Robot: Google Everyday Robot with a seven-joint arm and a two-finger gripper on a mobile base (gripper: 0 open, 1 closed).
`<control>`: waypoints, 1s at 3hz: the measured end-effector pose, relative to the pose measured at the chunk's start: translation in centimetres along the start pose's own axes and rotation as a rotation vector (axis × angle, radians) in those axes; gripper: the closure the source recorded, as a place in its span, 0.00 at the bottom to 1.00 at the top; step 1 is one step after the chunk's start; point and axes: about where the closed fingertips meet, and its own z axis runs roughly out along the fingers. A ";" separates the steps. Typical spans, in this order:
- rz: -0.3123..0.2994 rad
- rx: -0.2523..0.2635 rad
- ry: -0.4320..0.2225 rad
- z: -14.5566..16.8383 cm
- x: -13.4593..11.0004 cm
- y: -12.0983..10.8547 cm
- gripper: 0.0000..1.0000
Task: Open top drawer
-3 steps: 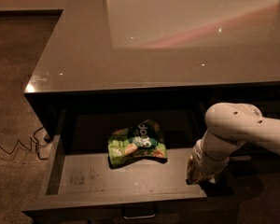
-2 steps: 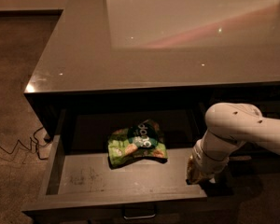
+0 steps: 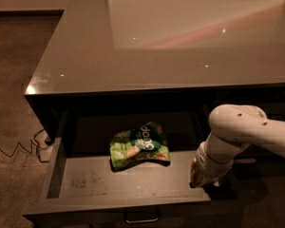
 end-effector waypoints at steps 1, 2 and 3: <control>0.000 0.000 0.000 0.0 0.0 0.0 0.12; 0.000 0.000 0.000 0.0 0.0 0.0 0.00; 0.000 0.000 0.000 0.0 0.0 0.0 0.00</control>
Offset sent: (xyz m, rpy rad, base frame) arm 0.0000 0.0000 0.0000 0.0000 0.0000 0.0000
